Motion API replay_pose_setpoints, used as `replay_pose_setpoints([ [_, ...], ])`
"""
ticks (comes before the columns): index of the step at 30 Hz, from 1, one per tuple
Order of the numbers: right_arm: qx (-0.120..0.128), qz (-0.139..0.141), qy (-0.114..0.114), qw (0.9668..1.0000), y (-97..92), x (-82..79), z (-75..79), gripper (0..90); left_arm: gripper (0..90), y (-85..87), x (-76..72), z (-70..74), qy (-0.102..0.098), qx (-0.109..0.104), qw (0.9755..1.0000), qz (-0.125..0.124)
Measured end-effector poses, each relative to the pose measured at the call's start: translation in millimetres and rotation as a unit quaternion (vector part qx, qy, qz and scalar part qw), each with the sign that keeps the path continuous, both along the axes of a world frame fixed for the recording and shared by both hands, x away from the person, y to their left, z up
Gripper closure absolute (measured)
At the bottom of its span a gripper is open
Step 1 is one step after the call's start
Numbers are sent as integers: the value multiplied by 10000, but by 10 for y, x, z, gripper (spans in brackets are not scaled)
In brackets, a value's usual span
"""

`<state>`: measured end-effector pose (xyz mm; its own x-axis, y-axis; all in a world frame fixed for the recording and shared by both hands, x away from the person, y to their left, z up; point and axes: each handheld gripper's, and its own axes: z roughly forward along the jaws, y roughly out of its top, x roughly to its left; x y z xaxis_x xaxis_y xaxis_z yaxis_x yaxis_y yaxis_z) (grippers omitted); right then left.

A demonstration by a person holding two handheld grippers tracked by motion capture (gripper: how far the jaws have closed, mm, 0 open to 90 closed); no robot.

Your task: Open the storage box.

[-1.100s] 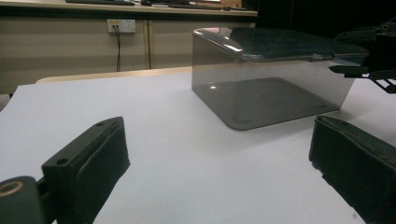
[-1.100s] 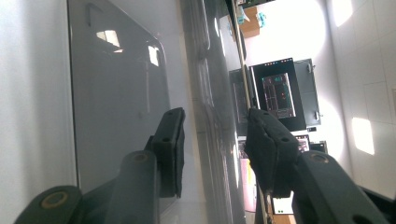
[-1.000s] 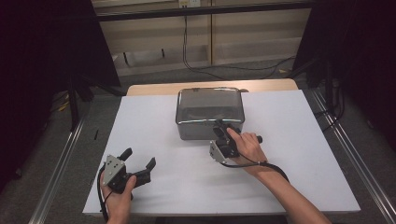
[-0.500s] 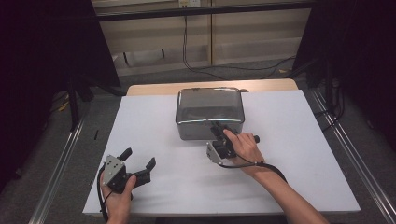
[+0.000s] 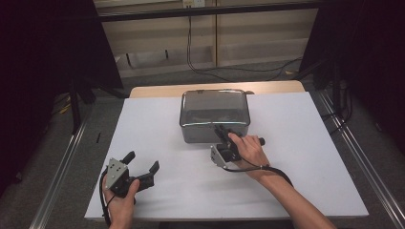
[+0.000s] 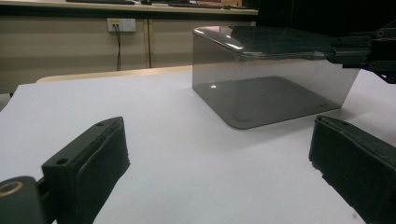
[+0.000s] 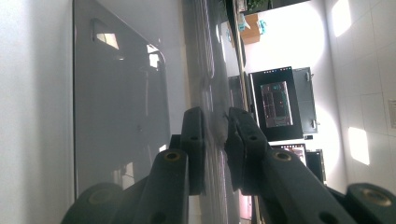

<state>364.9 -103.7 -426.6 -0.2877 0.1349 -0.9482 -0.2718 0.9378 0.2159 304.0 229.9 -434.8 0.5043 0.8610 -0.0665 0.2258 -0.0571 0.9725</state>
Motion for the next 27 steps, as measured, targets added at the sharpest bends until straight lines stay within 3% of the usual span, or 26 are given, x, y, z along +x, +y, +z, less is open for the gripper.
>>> replay_pose_setpoints([
  [13, 52, 25, -18, 10000, -11, 2, 22, 787, 43, 5, 5, -4, 25, 8, 10000, -18],
  [27, 167, 5, -81, 9998, -30, 9, 100, 796, 38, -61, 49, -12, 135, 62, 9996, -255],
])
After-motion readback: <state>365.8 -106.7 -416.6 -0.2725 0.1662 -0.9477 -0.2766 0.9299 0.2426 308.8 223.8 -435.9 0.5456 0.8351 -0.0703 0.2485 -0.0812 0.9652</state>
